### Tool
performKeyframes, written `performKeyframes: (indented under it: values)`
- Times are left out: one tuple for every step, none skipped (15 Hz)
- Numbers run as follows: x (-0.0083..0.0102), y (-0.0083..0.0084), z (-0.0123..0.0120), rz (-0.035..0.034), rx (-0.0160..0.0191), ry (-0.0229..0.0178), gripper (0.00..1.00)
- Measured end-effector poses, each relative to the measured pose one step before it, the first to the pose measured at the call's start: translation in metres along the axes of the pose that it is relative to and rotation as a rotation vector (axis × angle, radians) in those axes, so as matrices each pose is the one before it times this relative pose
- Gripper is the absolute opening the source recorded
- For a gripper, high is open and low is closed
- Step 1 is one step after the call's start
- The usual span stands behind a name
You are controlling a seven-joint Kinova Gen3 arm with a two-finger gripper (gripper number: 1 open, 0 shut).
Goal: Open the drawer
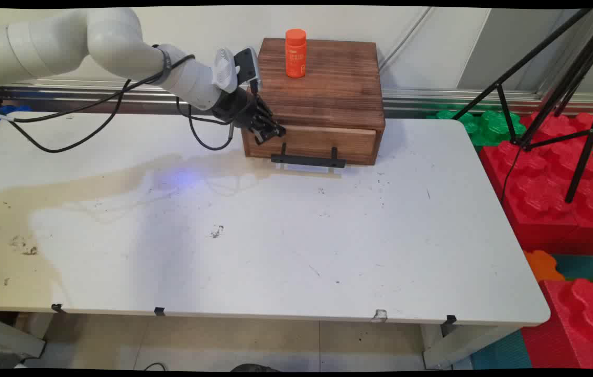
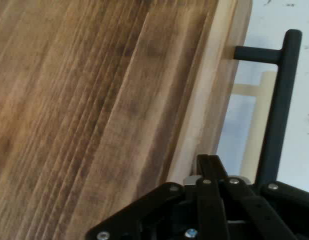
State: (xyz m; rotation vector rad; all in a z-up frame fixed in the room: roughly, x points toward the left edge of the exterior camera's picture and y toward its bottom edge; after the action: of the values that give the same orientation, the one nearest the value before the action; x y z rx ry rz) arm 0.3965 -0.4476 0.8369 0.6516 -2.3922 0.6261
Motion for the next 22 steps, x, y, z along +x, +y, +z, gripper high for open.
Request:
performKeyframes:
  values:
    - [-0.00051, 0.00012, -0.00289, -0.0042, -0.00453, 0.00474, 0.0]
    - [-0.0002, 0.00023, -0.00322, -0.00698, -0.00567, 0.00593, 0.0]
    - [0.00003, 0.00039, -0.00485, -0.01023, -0.00816, 0.00971, 0.0]
    - [0.00044, 0.00033, -0.00398, -0.00804, -0.00673, 0.00822, 0.0]
    - [0.00032, 0.00053, -0.00507, -0.00972, -0.00673, 0.00977, 0.0]
    - [0.0007, 0.00066, -0.00586, -0.01163, -0.00833, 0.01094, 0.0]
    - [0.00108, 0.00085, -0.00726, -0.01293, -0.00917, 0.01325, 0.0]
    - [0.00097, 0.00052, -0.00435, -0.00646, -0.00643, 0.00784, 0.0]
    - [0.00089, 0.00069, -0.00651, -0.01007, -0.00756, 0.01014, 0.0]
    - [0.00054, 0.00069, -0.00673, -0.00974, -0.00614, 0.00915, 0.0]
    - [0.00048, 0.00069, -0.00658, -0.009, -0.00693, 0.00784, 0.0]
    - [0.00046, 0.00057, -0.00564, -0.00747, -0.00556, 0.00683, 0.0]
    - [0.00044, 0.00068, -0.00631, -0.00821, -0.00712, 0.00721, 0.0]
    - [0.0001, 0.00065, -0.00563, -0.00812, -0.00659, 0.00623, 0.0]
    - [0.00005, 0.00038, -0.00371, -0.00518, -0.004, 0.00388, 0.0]
    - [-0.00012, 0.00082, -0.00683, -0.0079, -0.00731, 0.0069, 0.0]
    - [-0.00013, 0.00074, -0.00551, -0.00687, -0.00675, 0.00555, 0.0]
    - [-0.00017, 0.00091, -0.00617, -0.00724, -0.00756, 0.00622, 1.0]
    - [-0.00005, 0.00086, -0.00551, -0.00716, -0.00708, 0.00512, 1.0]
    - [-0.00013, 0.00068, -0.00439, -0.00691, -0.00564, 0.00442, 1.0]
    - [-0.00007, 0.00047, -0.00491, -0.00964, -0.00545, 0.00551, 1.0]
    - [-0.00014, 0.00005, -0.00418, -0.00892, -0.00491, 0.00455, 1.0]
